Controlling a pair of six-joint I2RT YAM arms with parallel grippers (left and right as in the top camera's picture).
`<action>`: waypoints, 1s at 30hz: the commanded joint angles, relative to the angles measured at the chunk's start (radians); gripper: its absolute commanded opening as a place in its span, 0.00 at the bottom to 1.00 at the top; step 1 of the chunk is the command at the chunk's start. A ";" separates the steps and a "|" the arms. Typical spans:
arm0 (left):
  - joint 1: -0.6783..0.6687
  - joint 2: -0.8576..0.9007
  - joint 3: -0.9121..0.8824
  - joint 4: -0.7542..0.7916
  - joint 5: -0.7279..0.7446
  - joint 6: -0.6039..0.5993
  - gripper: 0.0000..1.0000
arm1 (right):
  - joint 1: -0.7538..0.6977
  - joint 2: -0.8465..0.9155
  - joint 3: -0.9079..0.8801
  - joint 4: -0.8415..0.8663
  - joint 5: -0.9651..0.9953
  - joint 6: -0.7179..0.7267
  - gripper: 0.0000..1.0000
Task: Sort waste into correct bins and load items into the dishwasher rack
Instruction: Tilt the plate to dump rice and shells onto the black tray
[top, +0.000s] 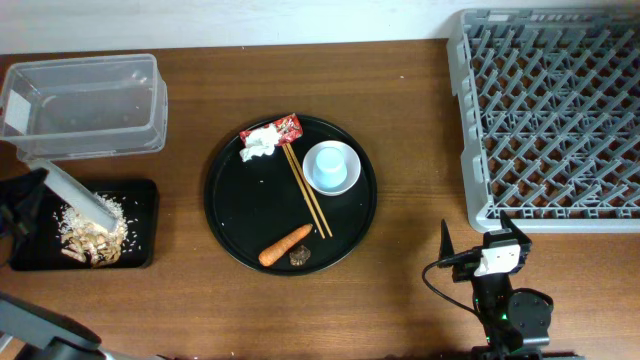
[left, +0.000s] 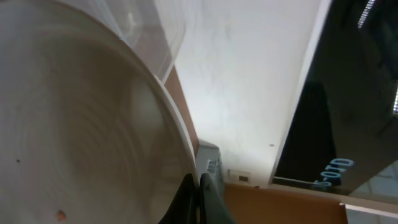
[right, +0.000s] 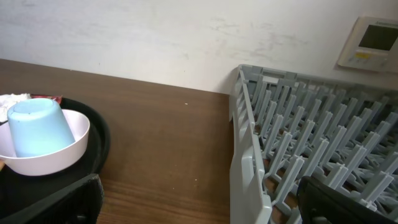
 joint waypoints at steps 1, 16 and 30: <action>0.038 -0.027 0.016 -0.064 0.024 0.036 0.00 | -0.003 -0.006 -0.005 -0.007 0.009 0.004 0.98; 0.040 -0.027 0.015 0.003 0.100 0.085 0.00 | -0.003 -0.006 -0.005 -0.007 0.009 0.004 0.99; 0.019 -0.027 0.014 0.021 0.126 0.102 0.00 | -0.003 -0.006 -0.005 -0.007 0.009 0.004 0.98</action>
